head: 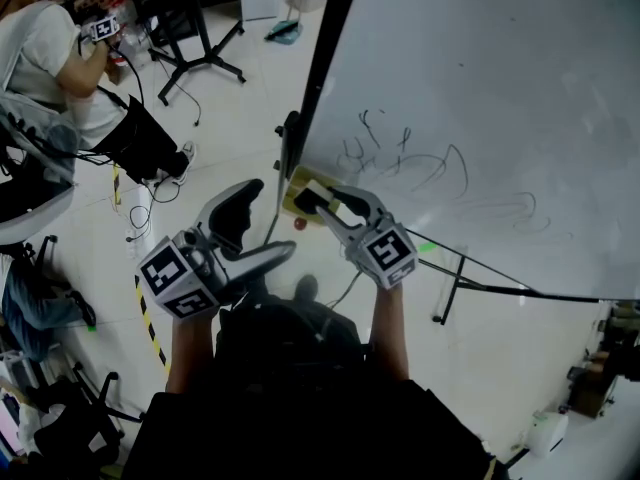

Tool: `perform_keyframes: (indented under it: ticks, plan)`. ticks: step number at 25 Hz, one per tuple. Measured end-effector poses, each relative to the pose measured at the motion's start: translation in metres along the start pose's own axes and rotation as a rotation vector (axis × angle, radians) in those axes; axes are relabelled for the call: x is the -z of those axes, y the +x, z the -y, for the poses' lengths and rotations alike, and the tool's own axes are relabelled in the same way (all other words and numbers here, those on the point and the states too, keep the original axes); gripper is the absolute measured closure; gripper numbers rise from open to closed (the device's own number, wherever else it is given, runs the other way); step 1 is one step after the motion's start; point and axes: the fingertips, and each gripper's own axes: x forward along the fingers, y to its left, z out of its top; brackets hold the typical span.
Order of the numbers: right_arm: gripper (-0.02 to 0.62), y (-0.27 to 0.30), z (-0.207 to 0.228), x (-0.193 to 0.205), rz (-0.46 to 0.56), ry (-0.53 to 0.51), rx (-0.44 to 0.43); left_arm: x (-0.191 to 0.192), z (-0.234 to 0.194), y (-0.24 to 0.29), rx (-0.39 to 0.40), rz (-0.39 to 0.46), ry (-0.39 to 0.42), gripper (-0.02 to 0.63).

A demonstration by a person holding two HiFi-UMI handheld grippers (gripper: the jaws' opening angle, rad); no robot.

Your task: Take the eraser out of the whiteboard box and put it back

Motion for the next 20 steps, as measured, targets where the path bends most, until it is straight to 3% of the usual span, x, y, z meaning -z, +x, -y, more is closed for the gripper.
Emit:
perform_keyframes:
  ticks: [20]
  plan:
    - [0.443, 0.025, -0.008, 0.035, -0.084, -0.078, -0.007, 0.001, -0.003, -0.008, -0.020, 0.005, 0.000, 0.176]
